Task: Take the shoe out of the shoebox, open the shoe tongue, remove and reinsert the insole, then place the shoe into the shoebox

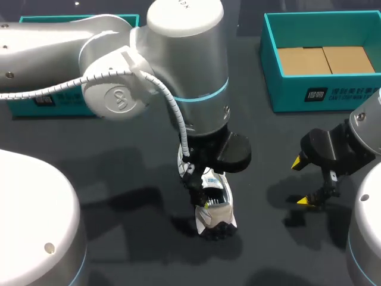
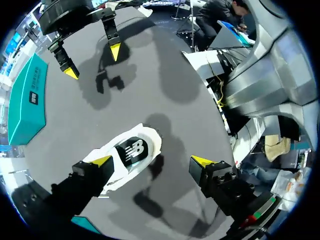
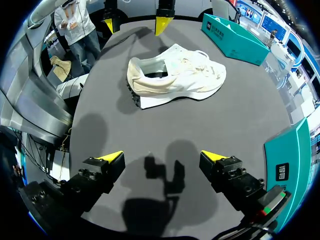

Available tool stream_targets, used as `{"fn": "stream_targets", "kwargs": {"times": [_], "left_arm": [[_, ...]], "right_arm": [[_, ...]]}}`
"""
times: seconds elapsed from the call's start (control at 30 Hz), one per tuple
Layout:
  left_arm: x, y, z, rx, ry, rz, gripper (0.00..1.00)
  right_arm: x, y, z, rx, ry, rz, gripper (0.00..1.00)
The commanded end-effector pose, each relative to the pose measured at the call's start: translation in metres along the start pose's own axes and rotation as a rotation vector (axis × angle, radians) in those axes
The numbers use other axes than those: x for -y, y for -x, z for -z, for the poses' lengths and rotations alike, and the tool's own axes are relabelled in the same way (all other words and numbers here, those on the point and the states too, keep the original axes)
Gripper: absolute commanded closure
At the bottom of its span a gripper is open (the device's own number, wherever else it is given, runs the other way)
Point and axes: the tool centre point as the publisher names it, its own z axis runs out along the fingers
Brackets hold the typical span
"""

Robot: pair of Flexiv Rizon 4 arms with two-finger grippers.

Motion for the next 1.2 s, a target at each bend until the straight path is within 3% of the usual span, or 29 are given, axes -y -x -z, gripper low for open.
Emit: {"fn": "stream_targets", "kwargs": {"times": [0.03,0.1,0.43,0.73,1.2], "left_arm": [[0.008,-0.002,-0.012,-0.061,-0.01,0.406,0.0],[0.008,-0.005,-0.013,-0.007,-0.022,0.532,0.0],[0.008,-0.005,-0.013,-0.007,-0.022,0.532,0.0],[0.024,-0.013,-0.047,0.049,0.022,0.577,0.0],[0.024,-0.012,-0.078,0.045,0.045,0.558,0.0]], "right_arm": [[0.0,-0.002,0.0,0.004,-0.002,0.0,0.0],[0.0,-0.002,0.0,0.004,-0.002,0.0,0.0],[0.0,-0.002,0.0,0.004,-0.002,0.0,0.0],[0.0,-0.002,0.0,0.004,-0.002,0.0,0.0],[0.0,-0.002,0.0,0.004,-0.002,0.0,0.0]]}}
